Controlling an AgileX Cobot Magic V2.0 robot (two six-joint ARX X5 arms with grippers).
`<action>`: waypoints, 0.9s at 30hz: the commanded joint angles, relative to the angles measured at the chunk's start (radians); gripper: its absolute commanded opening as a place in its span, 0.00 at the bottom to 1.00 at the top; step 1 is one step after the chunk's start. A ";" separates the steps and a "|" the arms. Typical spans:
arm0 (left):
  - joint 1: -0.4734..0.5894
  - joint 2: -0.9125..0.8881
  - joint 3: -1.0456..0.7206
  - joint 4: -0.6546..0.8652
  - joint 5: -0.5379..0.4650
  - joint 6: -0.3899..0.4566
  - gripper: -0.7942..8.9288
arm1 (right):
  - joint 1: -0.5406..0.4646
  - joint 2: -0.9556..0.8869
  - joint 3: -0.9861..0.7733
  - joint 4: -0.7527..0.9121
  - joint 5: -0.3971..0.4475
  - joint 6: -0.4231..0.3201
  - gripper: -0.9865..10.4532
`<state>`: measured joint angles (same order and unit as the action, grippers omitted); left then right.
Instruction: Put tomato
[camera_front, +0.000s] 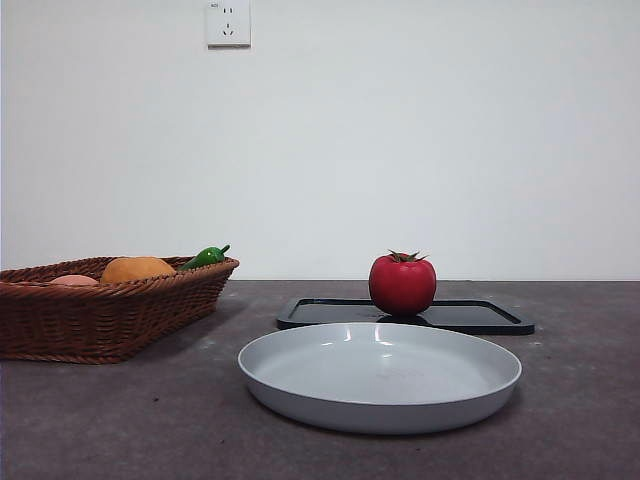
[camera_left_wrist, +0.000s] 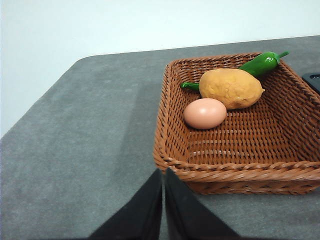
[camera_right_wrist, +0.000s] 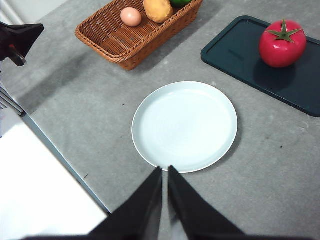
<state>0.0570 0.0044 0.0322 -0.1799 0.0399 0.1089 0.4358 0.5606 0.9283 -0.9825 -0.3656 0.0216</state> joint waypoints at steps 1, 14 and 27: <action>0.003 -0.002 -0.021 -0.007 0.000 -0.010 0.09 | -0.025 -0.009 0.005 0.020 0.006 -0.042 0.09; 0.003 -0.001 -0.021 -0.007 0.000 -0.010 0.09 | -0.383 -0.253 -0.352 0.602 0.006 -0.032 0.09; 0.003 -0.001 -0.021 -0.007 0.000 -0.010 0.09 | -0.447 -0.528 -0.798 0.904 0.166 0.078 0.09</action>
<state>0.0570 0.0044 0.0322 -0.1799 0.0399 0.1059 -0.0124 0.0395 0.1410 -0.0914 -0.2127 0.0647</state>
